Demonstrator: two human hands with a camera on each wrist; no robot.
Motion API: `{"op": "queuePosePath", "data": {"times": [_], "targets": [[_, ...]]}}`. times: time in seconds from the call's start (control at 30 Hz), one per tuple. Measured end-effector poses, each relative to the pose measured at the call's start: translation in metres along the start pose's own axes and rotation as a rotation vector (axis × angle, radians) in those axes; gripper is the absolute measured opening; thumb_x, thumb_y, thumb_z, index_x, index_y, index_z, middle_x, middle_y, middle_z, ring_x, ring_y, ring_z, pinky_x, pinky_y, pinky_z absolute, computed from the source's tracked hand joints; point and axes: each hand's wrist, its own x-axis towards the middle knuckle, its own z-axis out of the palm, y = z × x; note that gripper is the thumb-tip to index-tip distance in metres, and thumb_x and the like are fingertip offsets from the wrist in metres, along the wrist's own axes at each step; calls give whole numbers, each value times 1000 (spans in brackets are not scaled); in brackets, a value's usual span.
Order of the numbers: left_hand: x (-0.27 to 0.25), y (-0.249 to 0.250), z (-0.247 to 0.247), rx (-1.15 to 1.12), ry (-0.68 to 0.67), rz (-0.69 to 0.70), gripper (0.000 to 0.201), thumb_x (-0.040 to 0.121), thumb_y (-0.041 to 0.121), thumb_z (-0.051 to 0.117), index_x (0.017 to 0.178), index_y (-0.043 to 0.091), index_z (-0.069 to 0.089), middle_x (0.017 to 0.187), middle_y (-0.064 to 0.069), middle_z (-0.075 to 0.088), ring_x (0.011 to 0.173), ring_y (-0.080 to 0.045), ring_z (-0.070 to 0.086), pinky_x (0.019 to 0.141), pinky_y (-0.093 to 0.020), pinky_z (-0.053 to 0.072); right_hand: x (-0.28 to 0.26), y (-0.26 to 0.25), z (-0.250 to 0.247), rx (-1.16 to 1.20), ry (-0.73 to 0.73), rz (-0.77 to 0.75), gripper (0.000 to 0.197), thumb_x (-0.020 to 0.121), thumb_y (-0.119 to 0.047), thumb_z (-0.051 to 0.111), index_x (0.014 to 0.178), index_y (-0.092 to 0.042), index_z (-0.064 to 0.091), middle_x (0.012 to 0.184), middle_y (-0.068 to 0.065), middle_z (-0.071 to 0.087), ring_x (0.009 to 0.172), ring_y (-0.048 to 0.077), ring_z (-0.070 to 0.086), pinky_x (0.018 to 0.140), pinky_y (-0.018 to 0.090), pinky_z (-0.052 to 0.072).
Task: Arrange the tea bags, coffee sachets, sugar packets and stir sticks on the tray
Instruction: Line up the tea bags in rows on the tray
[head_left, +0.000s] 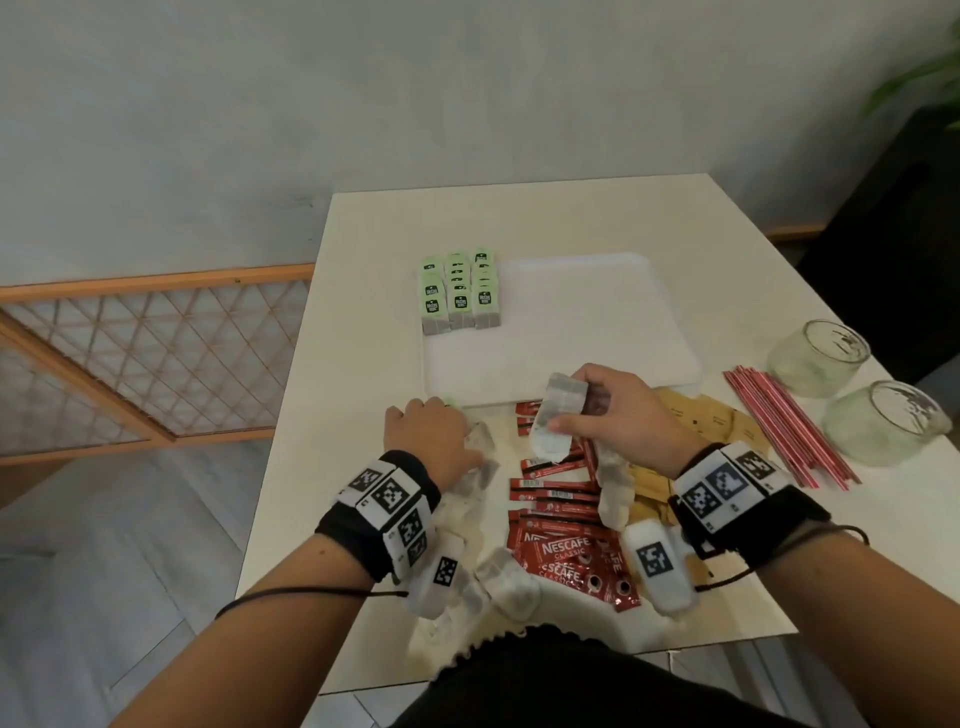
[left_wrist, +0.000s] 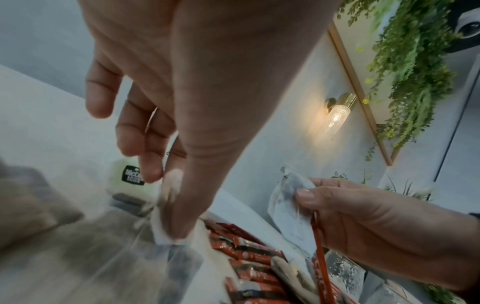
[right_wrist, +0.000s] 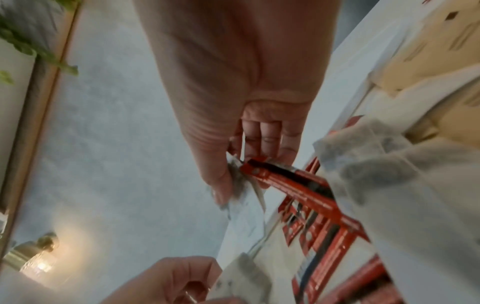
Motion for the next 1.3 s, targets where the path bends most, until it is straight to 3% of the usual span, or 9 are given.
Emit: {"op": "queuePosePath", "data": {"times": [0.1, 0.3, 0.5, 0.63, 0.73, 0.83, 0.97, 1.13, 1.3], "targets": [[1, 1, -8, -149, 90, 38, 22, 90, 41, 52, 93, 20, 59, 98, 2, 64, 91, -20, 59, 90, -37, 36, 0, -2, -8, 109, 14, -11, 34, 70, -19, 85, 96, -8, 66, 93, 9, 74, 88, 23, 70, 82, 36, 57], [9, 6, -15, -779, 191, 139, 19, 90, 35, 62, 88, 18, 53, 75, 7, 57, 70, -12, 55, 65, -27, 42, 2, -11, -13, 238, 92, -20, 31, 72, -11, 84, 97, -5, 67, 91, 9, 74, 78, 18, 66, 71, 24, 54], [19, 40, -6, -1565, -166, 1, 28, 102, 12, 45, 129, 5, 41, 120, -23, 62, 94, -30, 71, 85, -41, 59, 11, -17, -13, 427, 104, 27, 37, 77, -12, 80, 105, 2, 60, 85, 13, 72, 73, 22, 65, 71, 28, 56], [16, 58, -11, -1847, -234, 13, 28, 104, 7, 38, 128, 5, 51, 117, -20, 67, 99, -30, 70, 83, -37, 60, 17, -17, -7, 457, 157, 60, 34, 79, -11, 78, 104, -1, 58, 83, 16, 72, 72, 23, 67, 68, 29, 58], [21, 62, -16, -2051, -260, -26, 37, 105, 21, 36, 132, 2, 53, 119, -23, 66, 98, -27, 69, 85, -34, 59, 21, -11, -2, 377, 256, 102, 36, 80, -21, 79, 105, -6, 58, 90, 13, 72, 73, 19, 69, 70, 31, 59], [22, 63, -20, -2178, -297, -14, 51, 102, 46, 36, 128, 8, 59, 115, -14, 69, 97, -19, 68, 91, -29, 54, 26, -7, 3, 274, 303, 124, 39, 78, -35, 79, 103, -12, 61, 95, 7, 72, 84, 21, 69, 76, 35, 58], [25, 73, -15, -2167, -156, 8, 25, 102, 22, 48, 116, 7, 63, 99, -6, 74, 91, -13, 69, 79, -23, 56, 26, -15, 11, 231, 241, 61, 25, 83, -31, 75, 96, -11, 66, 88, 7, 73, 77, 17, 67, 72, 32, 55], [34, 65, -20, -2273, -71, -41, 30, 105, 15, 36, 128, 9, 54, 112, -14, 68, 99, -21, 67, 83, -29, 58, 31, -22, 2, 334, 105, 80, 22, 89, -25, 68, 100, -7, 68, 93, 7, 74, 83, 21, 70, 68, 26, 53], [39, 51, -24, -2313, -93, -94, 31, 104, 15, 43, 130, 6, 56, 123, -20, 63, 108, -33, 65, 86, -40, 58, 35, -23, -4, 351, 157, 53, 13, 91, -22, 67, 83, -11, 67, 69, 1, 61, 62, 11, 56, 60, 24, 48]]}}
